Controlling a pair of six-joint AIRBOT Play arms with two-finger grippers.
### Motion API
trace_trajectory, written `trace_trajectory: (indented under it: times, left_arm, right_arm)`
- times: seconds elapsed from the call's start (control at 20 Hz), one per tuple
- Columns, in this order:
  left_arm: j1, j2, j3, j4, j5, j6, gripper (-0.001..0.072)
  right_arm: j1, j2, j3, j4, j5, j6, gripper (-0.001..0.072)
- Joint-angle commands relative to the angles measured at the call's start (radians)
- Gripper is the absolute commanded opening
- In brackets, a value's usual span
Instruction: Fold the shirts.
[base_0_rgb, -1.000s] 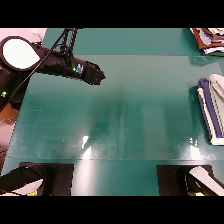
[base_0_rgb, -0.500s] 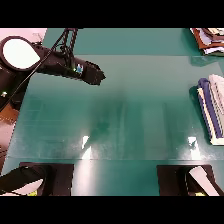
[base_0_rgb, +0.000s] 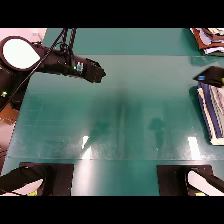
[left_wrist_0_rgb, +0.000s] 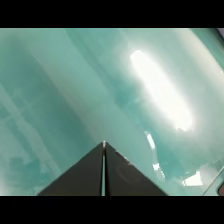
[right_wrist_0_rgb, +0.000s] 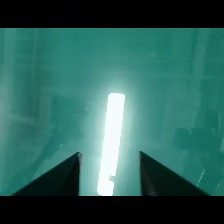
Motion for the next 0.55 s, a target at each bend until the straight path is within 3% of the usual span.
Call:
trace_trajectory:
  times: [0.0, 0.05, 0.5]
  left_arm:
    - [0.0, 0.0, 0.0, 0.0, 0.042, 0.0, 0.002]
    - [0.0, 0.0, 0.0, 0.0, 0.05, 0.0, 0.002]
    - [0.0, 0.001, 0.0, 0.0, 0.087, 0.0, 0.002]
  right_arm:
    - [0.195, -0.094, 0.093, 0.01, 0.006, 0.003, 0.0159]
    - [0.222, -0.112, 0.119, 0.01, 0.009, 0.003, 0.0009]
    - [0.266, -0.144, 0.178, 0.011, 0.016, 0.003, 0.0013]
